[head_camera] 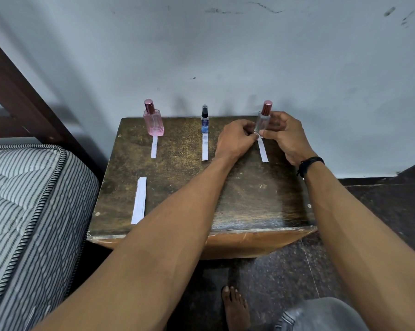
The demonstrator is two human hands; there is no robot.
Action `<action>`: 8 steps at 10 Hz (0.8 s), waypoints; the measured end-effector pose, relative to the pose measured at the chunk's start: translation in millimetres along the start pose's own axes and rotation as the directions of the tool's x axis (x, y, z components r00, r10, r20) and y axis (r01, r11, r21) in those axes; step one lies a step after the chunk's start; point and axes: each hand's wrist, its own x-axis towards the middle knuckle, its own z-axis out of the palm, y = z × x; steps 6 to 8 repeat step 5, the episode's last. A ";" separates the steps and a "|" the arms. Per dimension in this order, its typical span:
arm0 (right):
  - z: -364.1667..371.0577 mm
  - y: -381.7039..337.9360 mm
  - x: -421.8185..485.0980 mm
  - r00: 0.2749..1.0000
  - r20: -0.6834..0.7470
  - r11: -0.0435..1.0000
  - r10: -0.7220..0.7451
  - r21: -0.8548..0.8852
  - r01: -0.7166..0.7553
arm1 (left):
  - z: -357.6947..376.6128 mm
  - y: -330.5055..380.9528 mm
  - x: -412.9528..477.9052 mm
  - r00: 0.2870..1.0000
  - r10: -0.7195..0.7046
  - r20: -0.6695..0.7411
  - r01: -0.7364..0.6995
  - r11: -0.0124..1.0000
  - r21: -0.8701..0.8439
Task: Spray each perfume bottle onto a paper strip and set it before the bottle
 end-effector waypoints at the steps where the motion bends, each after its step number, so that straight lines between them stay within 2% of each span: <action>1: -0.6 1.2 -0.1 1.000 0.001 1.000 0.011 0.006 -0.011 | -0.6 0.9 0.3 1.000 -0.004 0.009 0.004 1.000 -0.014; 4: 3.0 -0.2 -5.1 0.998 -0.043 0.999 0.040 0.014 -0.039 | -4.5 6.4 -3.8 1.000 -0.013 0.005 0.013 1.000 -0.028; 5: 8.2 4.9 -7.7 0.982 -0.173 0.997 0.079 0.014 -0.078 | -2.9 6.4 -2.4 0.999 -0.031 -0.008 0.030 0.998 -0.052; 8: 8.2 4.9 -7.7 0.982 -0.173 0.997 0.079 0.014 -0.078 | -2.9 6.4 -2.4 0.999 -0.031 -0.008 0.030 0.998 -0.052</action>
